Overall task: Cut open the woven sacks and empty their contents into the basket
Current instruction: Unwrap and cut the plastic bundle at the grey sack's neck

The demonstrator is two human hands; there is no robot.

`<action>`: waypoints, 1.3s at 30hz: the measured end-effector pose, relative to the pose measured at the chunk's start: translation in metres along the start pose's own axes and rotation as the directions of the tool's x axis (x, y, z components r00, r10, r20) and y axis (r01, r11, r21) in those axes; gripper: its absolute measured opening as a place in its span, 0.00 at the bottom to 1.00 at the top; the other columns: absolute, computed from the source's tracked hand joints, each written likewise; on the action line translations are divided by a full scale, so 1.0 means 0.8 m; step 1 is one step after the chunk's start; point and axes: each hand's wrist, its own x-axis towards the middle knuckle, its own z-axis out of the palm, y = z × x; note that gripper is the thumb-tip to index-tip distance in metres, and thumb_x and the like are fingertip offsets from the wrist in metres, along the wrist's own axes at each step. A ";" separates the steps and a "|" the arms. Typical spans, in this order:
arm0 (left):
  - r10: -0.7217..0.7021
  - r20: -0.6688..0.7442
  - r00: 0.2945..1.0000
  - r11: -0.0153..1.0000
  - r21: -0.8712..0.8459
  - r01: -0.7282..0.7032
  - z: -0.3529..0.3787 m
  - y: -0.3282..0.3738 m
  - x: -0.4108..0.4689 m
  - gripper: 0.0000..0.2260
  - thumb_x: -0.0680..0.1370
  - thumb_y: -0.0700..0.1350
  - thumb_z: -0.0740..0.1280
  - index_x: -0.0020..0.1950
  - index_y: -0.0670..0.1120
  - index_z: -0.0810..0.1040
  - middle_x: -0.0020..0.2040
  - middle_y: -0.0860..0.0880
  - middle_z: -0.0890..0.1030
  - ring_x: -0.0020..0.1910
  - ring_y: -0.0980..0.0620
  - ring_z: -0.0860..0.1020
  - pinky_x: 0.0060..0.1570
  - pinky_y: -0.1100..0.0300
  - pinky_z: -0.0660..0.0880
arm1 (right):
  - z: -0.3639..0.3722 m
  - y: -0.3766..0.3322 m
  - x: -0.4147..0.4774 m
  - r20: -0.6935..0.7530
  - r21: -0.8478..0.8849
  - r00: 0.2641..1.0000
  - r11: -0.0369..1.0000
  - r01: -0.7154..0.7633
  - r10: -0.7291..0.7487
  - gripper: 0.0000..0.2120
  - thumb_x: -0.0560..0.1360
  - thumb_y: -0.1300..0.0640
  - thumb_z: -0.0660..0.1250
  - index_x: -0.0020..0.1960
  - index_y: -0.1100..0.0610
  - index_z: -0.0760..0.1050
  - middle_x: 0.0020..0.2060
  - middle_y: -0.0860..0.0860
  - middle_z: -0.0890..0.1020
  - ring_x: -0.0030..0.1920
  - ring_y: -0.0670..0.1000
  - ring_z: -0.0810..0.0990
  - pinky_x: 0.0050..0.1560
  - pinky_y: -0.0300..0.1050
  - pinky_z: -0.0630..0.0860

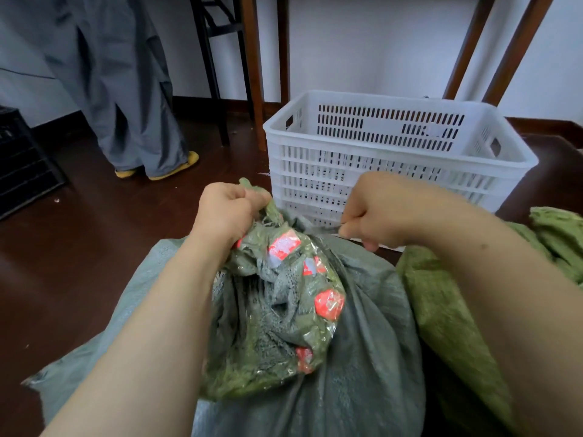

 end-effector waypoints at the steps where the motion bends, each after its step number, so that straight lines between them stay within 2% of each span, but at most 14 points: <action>1: 0.010 0.015 1.000 0.999 -0.032 -0.009 -0.004 0.002 0.000 0.13 0.75 0.41 0.71 0.31 0.41 0.75 0.23 0.50 0.69 0.15 0.61 0.61 0.18 0.71 0.60 | -0.005 0.012 0.001 0.023 0.120 0.999 0.992 -0.040 0.038 0.10 0.76 0.59 0.68 0.38 0.63 0.78 0.26 0.51 0.78 0.24 0.48 0.70 0.27 0.35 0.67; 3: 0.037 0.044 0.998 0.996 -0.079 -0.033 -0.009 0.005 -0.002 0.13 0.76 0.42 0.70 0.32 0.40 0.75 0.22 0.50 0.68 0.16 0.60 0.60 0.18 0.70 0.59 | -0.006 0.037 0.008 0.049 0.438 0.991 0.889 -0.135 0.126 0.08 0.74 0.59 0.69 0.42 0.64 0.80 0.24 0.51 0.75 0.20 0.47 0.66 0.21 0.33 0.62; 6: 0.067 0.144 0.987 0.986 -0.158 -0.044 -0.011 0.009 -0.005 0.16 0.77 0.43 0.68 0.29 0.43 0.72 0.24 0.47 0.68 0.18 0.56 0.62 0.21 0.67 0.60 | 0.017 0.049 0.019 0.157 0.792 0.975 0.570 -0.218 0.155 0.10 0.71 0.58 0.72 0.48 0.65 0.77 0.30 0.54 0.78 0.18 0.43 0.60 0.18 0.30 0.55; 8: 0.094 0.230 0.969 0.981 -0.190 -0.050 -0.009 0.012 -0.006 0.16 0.78 0.43 0.66 0.31 0.43 0.73 0.27 0.44 0.70 0.23 0.52 0.67 0.27 0.62 0.65 | 0.042 0.041 0.026 0.249 0.815 0.964 0.518 -0.259 0.089 0.20 0.63 0.51 0.74 0.47 0.63 0.77 0.33 0.53 0.82 0.19 0.42 0.56 0.17 0.30 0.54; 12: 0.040 0.311 0.949 0.934 -0.349 0.075 -0.008 0.027 -0.011 0.11 0.80 0.42 0.61 0.38 0.42 0.74 0.31 0.47 0.75 0.28 0.53 0.76 0.36 0.63 0.75 | 0.070 0.023 0.032 0.363 0.844 0.931 0.440 -0.307 -0.047 0.20 0.60 0.44 0.71 0.41 0.58 0.73 0.19 0.46 0.72 0.17 0.40 0.55 0.15 0.31 0.52; 15: -0.025 0.438 0.899 0.898 -0.384 0.213 -0.014 0.031 -0.013 0.20 0.74 0.63 0.62 0.42 0.45 0.77 0.37 0.46 0.78 0.35 0.50 0.79 0.42 0.56 0.77 | 0.079 0.020 0.034 0.388 0.893 0.915 0.293 -0.342 -0.113 0.16 0.63 0.43 0.68 0.38 0.56 0.71 0.21 0.45 0.72 0.15 0.40 0.55 0.17 0.31 0.46; 17: 0.053 0.486 0.872 0.944 -0.310 0.116 -0.015 0.030 -0.014 0.27 0.66 0.70 0.67 0.50 0.49 0.80 0.45 0.47 0.81 0.45 0.49 0.81 0.50 0.52 0.78 | 0.082 0.021 0.035 0.399 0.904 0.909 0.216 -0.369 -0.116 0.14 0.67 0.44 0.67 0.37 0.55 0.72 0.21 0.45 0.73 0.14 0.41 0.55 0.17 0.31 0.46; 20: 0.138 0.528 0.838 0.973 -0.230 -0.015 -0.014 0.027 -0.017 0.32 0.58 0.57 0.79 0.61 0.58 0.78 0.53 0.51 0.82 0.53 0.53 0.81 0.61 0.52 0.74 | 0.083 0.017 0.033 0.395 0.914 0.913 0.138 -0.381 -0.098 0.12 0.74 0.50 0.65 0.37 0.56 0.71 0.19 0.46 0.72 0.13 0.41 0.56 0.16 0.31 0.46; 24: 0.151 0.491 0.858 0.986 -0.016 -0.165 -0.009 0.033 -0.022 0.41 0.52 0.49 0.81 0.63 0.65 0.73 0.62 0.42 0.76 0.48 0.63 0.76 0.55 0.66 0.74 | 0.086 0.017 0.038 0.365 0.929 0.930 0.086 -0.361 -0.042 0.09 0.80 0.60 0.58 0.40 0.57 0.68 0.20 0.47 0.70 0.14 0.40 0.56 0.13 0.30 0.50; 29: 0.104 0.531 0.841 0.980 0.091 -0.179 -0.014 0.029 -0.023 0.38 0.59 0.44 0.79 0.65 0.64 0.72 0.56 0.46 0.75 0.48 0.61 0.74 0.45 0.76 0.71 | 0.085 0.049 0.044 0.475 0.818 0.870 -0.299 -0.492 -0.132 0.12 0.81 0.56 0.57 0.39 0.57 0.68 0.17 0.47 0.61 0.11 0.41 0.57 0.10 0.31 0.53; 31: 0.091 0.539 0.837 0.975 0.121 -0.184 -0.014 0.027 -0.025 0.35 0.62 0.44 0.79 0.65 0.65 0.72 0.56 0.49 0.75 0.50 0.64 0.74 0.45 0.80 0.68 | 0.084 0.054 0.045 0.456 0.829 0.882 -0.304 -0.469 -0.117 0.14 0.81 0.57 0.55 0.37 0.58 0.68 0.15 0.47 0.61 0.11 0.41 0.57 0.10 0.31 0.53; 34: 0.057 0.502 0.863 0.991 0.075 -0.109 -0.012 0.034 -0.029 0.33 0.61 0.50 0.77 0.65 0.62 0.73 0.56 0.55 0.78 0.52 0.64 0.76 0.54 0.72 0.70 | 0.065 0.055 0.047 0.317 0.944 0.947 -0.112 -0.311 0.047 0.17 0.80 0.61 0.56 0.32 0.58 0.65 0.14 0.47 0.64 0.11 0.41 0.56 0.11 0.30 0.51; 37: 0.074 0.508 0.858 0.996 -0.084 -0.037 -0.014 0.044 -0.032 0.31 0.61 0.45 0.77 0.65 0.49 0.76 0.44 0.47 0.84 0.35 0.60 0.80 0.40 0.69 0.75 | 0.015 0.050 0.039 0.028 0.998 0.972 -0.066 -0.013 0.234 0.15 0.76 0.64 0.59 0.31 0.57 0.65 0.16 0.46 0.65 0.14 0.41 0.56 0.14 0.31 0.51; 39: 0.083 0.516 0.852 0.993 -0.119 -0.025 -0.013 0.050 -0.029 0.25 0.63 0.40 0.76 0.59 0.44 0.79 0.42 0.47 0.84 0.38 0.56 0.82 0.41 0.66 0.77 | -0.017 0.042 0.033 -0.137 0.980 0.949 -0.098 0.171 0.283 0.14 0.74 0.64 0.60 0.30 0.56 0.67 0.18 0.46 0.64 0.15 0.42 0.56 0.15 0.32 0.50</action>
